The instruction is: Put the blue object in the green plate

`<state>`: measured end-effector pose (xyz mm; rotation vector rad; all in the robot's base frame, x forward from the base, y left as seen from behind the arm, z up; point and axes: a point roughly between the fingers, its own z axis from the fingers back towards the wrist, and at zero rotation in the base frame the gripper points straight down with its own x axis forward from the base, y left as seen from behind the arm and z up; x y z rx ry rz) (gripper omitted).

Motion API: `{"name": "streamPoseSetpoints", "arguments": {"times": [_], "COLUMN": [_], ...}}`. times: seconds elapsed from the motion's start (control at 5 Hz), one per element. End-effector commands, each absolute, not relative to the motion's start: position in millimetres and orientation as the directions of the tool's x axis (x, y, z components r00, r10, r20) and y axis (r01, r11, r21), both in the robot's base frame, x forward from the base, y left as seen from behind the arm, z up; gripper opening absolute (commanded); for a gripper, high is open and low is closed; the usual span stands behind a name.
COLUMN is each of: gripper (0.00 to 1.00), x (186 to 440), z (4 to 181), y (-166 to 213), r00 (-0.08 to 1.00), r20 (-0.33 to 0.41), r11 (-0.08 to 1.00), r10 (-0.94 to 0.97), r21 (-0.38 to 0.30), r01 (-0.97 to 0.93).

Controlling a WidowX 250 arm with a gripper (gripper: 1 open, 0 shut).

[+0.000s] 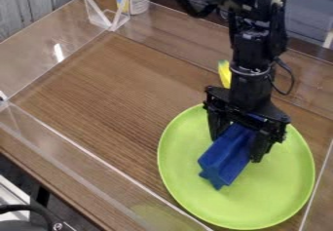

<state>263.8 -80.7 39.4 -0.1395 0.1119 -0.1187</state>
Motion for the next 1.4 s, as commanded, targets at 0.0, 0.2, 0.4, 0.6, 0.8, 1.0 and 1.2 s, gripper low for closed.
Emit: {"name": "streamPoseSetpoints", "arguments": {"times": [0.0, 0.2, 0.4, 0.6, 0.8, 1.0, 1.2], "gripper": [1.00, 1.00, 1.00, 1.00, 1.00, 1.00, 0.00], "x": [272, 273, 278, 278, 278, 281, 283], "z": [63.7, 76.7, 110.5, 139.2, 130.0, 121.9, 112.2], "y": [-81, -79, -76, -61, -65, -65, -66], "r00": [0.991, 0.992, 0.994, 0.995, 0.994, 0.994, 0.993], "r20": [-0.041, -0.031, 0.013, 0.043, 0.040, 0.033, 0.023], "r11": [0.982, 0.982, 0.983, 0.985, 0.985, 0.986, 0.987], "r10": [-0.125, -0.119, -0.105, -0.093, -0.102, -0.107, -0.112], "r21": [-0.148, -0.150, -0.147, -0.144, -0.136, -0.126, -0.113], "r01": [0.118, 0.113, 0.106, 0.098, 0.107, 0.110, 0.113]}}
